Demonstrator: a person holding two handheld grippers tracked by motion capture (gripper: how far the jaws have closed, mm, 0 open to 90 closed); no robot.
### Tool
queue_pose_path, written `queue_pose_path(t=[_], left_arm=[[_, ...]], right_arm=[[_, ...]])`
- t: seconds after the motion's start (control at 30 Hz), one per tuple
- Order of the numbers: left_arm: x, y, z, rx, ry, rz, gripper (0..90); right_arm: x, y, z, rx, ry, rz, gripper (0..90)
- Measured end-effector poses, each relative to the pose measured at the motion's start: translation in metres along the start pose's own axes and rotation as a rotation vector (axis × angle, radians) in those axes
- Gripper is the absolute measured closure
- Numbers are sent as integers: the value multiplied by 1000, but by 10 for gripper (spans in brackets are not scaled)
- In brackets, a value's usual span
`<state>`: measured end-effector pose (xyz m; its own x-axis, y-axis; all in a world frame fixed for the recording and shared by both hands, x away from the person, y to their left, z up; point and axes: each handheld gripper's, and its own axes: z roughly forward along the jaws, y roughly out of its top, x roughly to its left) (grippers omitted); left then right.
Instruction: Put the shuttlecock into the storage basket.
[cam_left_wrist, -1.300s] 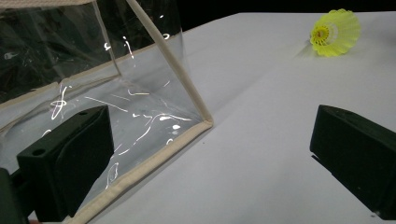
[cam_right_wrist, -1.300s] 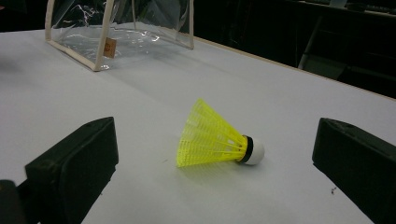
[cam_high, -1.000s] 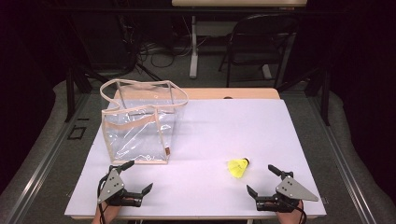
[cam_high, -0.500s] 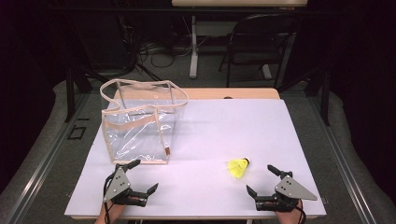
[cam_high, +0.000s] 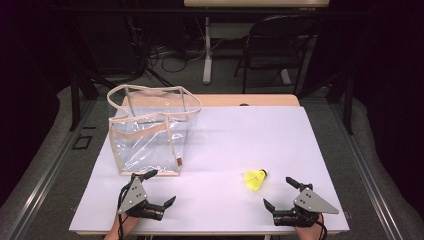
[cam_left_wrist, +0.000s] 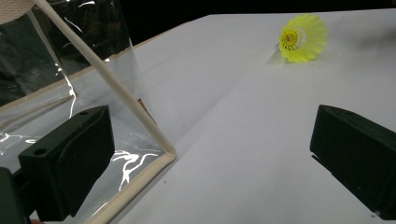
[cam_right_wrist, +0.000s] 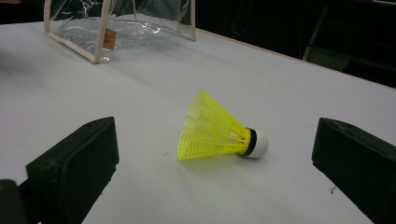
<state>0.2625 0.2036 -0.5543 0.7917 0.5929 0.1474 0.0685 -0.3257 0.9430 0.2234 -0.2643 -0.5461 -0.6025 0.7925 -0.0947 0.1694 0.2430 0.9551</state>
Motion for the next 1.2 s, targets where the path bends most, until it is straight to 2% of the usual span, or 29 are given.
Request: queue_pose_path(t=[0.07, 0.4, 0.73, 1.07, 1.2], left_arm=[[-1, 2, 3, -6, -18, -7, 0], [-7, 9, 17, -5, -58, 22, 0], [-7, 16, 29, 4, -77, 27, 0], [-7, 22, 40, -15, -82, 37, 0], [-7, 24, 45, -24, -98, 40, 0]], right_arm=[[0, 0, 0, 2, 0, 0, 2], [0, 0, 0, 4, 0, -2, 2], [0, -1, 1, 8, 4, -1, 2], [0, -1, 1, 9, 4, -2, 2], [0, -1, 1, 10, 5, -3, 2]])
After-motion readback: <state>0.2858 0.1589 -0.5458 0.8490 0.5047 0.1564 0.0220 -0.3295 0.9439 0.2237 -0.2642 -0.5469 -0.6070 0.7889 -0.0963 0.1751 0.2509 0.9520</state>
